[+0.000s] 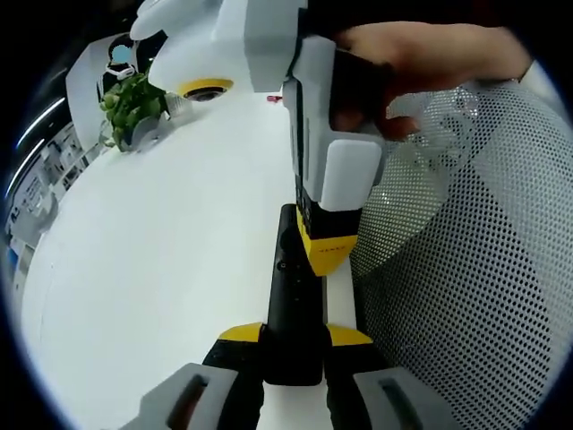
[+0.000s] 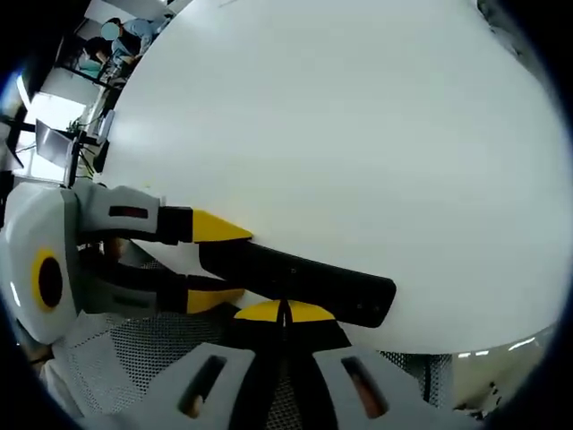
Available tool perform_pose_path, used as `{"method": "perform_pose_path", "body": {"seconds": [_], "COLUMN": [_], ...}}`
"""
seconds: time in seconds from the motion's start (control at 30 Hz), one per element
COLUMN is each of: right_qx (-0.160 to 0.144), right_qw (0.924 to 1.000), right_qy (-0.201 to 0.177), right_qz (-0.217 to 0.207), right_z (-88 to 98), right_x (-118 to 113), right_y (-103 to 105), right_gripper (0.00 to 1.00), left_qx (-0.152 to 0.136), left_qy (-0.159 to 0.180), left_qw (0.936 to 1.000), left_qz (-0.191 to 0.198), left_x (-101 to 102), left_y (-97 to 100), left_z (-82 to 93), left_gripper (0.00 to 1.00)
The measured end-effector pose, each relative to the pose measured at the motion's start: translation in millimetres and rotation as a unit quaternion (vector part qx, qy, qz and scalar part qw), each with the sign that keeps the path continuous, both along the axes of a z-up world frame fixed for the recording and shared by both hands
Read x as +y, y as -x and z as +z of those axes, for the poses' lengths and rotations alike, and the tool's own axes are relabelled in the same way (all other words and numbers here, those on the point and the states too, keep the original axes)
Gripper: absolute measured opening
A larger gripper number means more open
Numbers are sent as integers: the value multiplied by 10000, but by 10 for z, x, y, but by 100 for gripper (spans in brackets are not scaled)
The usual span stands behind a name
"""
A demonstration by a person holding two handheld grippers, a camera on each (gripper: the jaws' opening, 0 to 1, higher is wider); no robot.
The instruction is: Press the specified remote control buttons in sequence, fully releasing each button before pressing the next.
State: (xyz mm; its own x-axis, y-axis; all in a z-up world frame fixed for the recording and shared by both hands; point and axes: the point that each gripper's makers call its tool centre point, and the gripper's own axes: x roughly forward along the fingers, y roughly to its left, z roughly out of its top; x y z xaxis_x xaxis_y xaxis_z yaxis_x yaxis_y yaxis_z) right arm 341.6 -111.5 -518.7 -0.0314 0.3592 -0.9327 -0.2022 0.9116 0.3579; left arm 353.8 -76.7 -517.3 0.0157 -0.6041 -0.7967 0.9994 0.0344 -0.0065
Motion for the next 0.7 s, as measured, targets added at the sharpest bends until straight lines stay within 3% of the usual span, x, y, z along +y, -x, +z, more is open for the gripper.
{"method": "perform_pose_path", "body": {"seconds": [0.37, 0.57, 0.7], "right_qx": [112, -177, -227], "right_qw": [9996, 9972, 9977], "right_qy": [-134, -591, -474], "right_qz": [-233, -432, -436], "right_z": [45, 148, 98], "right_x": [-4, 89, 60], "right_y": [14, -105, -128], "right_gripper": [0, 0, 0], "left_qx": [-17, -4, -16], "left_qy": [-41, -23, -21], "left_qw": [10000, 10000, 10000], "left_qz": [9, 38, 40], "left_x": [-6, -2, -2], "left_y": [-5, -4, 0], "left_z": [-3, -2, -2], "left_gripper": [25, 25, 25]}}
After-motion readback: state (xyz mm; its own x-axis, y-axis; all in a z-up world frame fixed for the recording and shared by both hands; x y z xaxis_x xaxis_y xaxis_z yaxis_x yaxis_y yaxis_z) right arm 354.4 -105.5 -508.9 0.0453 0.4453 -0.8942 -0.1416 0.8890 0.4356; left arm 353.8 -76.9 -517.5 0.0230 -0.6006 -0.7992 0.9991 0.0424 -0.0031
